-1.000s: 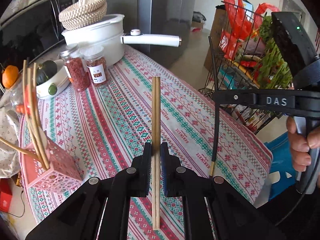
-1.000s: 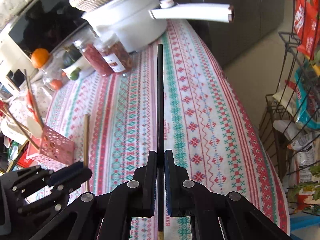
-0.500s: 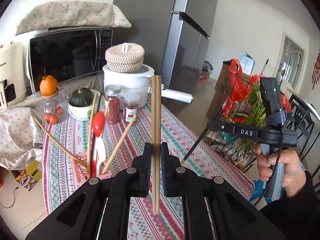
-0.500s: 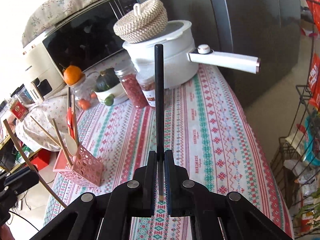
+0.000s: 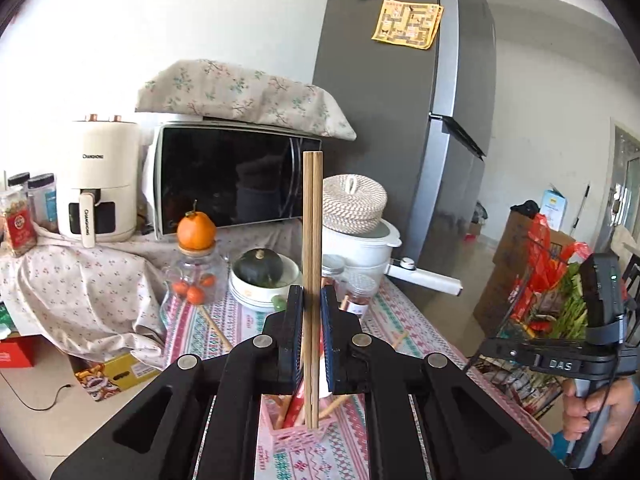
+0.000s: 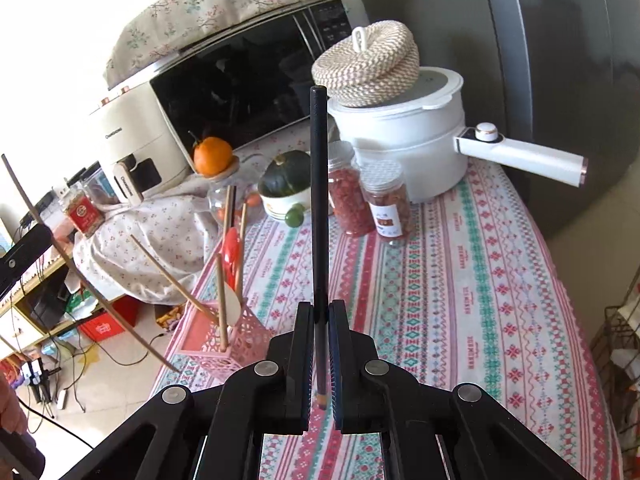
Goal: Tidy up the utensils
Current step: 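Lift the wooden chopstick into the basket and open the left tool while the right tool lifts the black chopstick, then lower the black chopstick into the pink basket and open the right tool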
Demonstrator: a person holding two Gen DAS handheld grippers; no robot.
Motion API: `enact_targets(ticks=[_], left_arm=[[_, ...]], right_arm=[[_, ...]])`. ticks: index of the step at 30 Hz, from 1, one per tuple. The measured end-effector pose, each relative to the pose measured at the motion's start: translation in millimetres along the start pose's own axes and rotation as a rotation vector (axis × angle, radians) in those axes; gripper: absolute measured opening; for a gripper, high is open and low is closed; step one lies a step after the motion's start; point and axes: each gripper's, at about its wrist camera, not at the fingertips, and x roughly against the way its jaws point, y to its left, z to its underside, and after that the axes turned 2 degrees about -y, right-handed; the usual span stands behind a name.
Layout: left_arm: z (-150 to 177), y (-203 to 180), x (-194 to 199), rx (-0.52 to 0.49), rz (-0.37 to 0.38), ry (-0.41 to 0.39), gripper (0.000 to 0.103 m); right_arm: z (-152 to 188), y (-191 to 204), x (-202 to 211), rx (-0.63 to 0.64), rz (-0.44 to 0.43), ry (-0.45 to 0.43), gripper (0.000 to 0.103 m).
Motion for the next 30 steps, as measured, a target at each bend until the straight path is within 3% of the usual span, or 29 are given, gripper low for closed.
enact_targets(ticks=[5,13,16,18,30], left_arm=[[15,8,-34,-0.014,-0.047,0.019,0.009],[45,23,-91,0.045,-0.1,0.185,0.01],[51,28,-97,0.089,-0.102,0.249,0.029],[53,29,-92,0.094,-0.097,0.255,0.054],[70,51,-39,0.066,-0.081,0.336,0.074]], right_arm=[[6,12,-11,0.015,-0.013,0.031,0.005],[10,26,-11,0.045,-0.044,0.031,0.005],[10,33,-7,0.053,-0.067,0.023,0.005],[9,37,-4,0.057,-0.084,0.011,0.005],[-10,75,3,0.05,-0.169,-0.134,0.005]])
